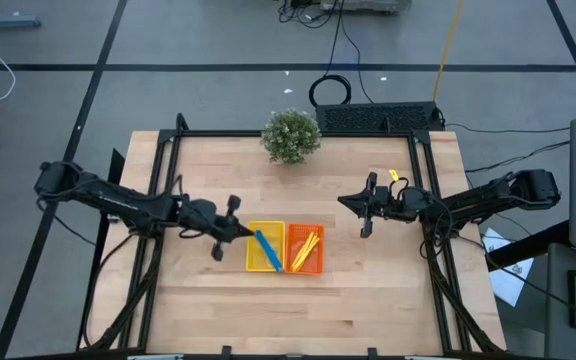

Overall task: Sort pens & pencils
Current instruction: Put the blue pencil into the yellow bin

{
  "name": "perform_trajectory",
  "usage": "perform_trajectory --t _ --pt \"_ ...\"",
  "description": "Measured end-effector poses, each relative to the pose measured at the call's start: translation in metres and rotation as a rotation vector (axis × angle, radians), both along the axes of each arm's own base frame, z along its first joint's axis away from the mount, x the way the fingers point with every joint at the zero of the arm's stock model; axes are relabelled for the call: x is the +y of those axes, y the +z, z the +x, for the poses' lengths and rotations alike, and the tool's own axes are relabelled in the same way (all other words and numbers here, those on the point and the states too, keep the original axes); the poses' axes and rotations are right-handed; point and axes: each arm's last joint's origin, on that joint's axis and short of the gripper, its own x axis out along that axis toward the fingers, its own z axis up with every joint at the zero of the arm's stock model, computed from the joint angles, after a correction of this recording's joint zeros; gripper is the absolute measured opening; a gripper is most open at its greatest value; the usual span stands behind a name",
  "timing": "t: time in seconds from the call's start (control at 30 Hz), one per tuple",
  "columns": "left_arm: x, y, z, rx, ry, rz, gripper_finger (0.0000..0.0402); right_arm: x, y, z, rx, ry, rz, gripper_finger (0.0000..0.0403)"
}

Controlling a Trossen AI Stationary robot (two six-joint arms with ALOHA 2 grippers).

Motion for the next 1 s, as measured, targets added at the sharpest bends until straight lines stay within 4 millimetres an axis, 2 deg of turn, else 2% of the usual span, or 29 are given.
perform_trajectory --t 0.17,0.5,0.7,1.0 --pt "-0.003 -0.008 0.0 0.041 -0.073 0.186 0.0 0.0 0.0 0.0 0.0 0.0 0.0 0.0" --pt "0.006 -0.023 0.006 0.112 -0.129 0.33 0.0 0.0 0.0 0.0 0.0 -0.001 -0.003 0.0" --pt "0.006 -0.034 0.009 0.163 -0.137 0.353 0.0 0.0 0.0 0.0 0.0 -0.001 -0.003 0.0" --pt "0.006 -0.032 0.012 0.129 -0.107 0.35 0.0 0.0 0.0 0.0 0.0 -0.001 -0.003 0.0"
